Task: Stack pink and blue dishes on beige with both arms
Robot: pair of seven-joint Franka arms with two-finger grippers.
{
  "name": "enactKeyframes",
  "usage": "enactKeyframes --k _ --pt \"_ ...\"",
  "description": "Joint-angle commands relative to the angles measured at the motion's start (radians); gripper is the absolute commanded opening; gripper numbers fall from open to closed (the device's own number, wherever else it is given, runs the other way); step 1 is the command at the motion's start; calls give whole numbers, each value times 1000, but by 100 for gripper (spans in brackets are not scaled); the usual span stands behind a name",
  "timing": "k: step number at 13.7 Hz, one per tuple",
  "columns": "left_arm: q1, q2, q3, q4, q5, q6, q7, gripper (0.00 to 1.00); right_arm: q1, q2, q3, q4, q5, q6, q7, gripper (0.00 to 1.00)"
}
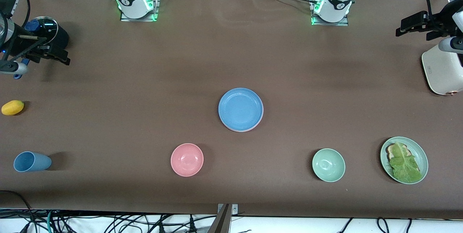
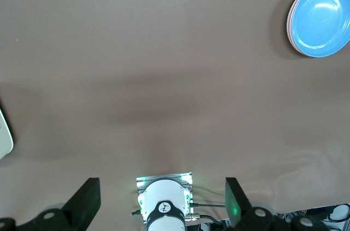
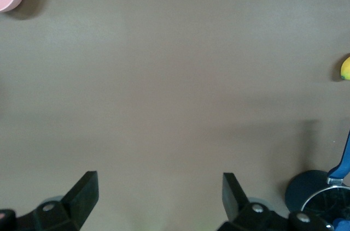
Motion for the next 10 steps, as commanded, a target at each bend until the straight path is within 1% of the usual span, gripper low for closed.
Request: enactKeyframes --k 1,3,4,5,6,9,10 --pt "-9 -10 -2 1 27 6 -4 100 -41 -32 26 -29 45 17 -1 100" --pt "-9 -8 -2 1 27 8 -1 100 -53 -21 28 -16 50 17 -6 100" --pt "-11 -5 -2 1 29 8 1 100 -68 -21 48 -15 48 17 -6 100" --pt "-14 -1 -3 1 29 8 1 100 -93 -21 95 -4 42 14 -6 100" --pt "-14 -1 -9 1 29 8 1 100 -98 -21 103 -2 42 13 -6 100" --pt "-16 -1 -17 1 29 8 1 100 -93 -21 102 5 34 7 8 100" --pt "-16 -1 -17 1 27 8 1 100 -84 -15 102 26 27 -19 10 100"
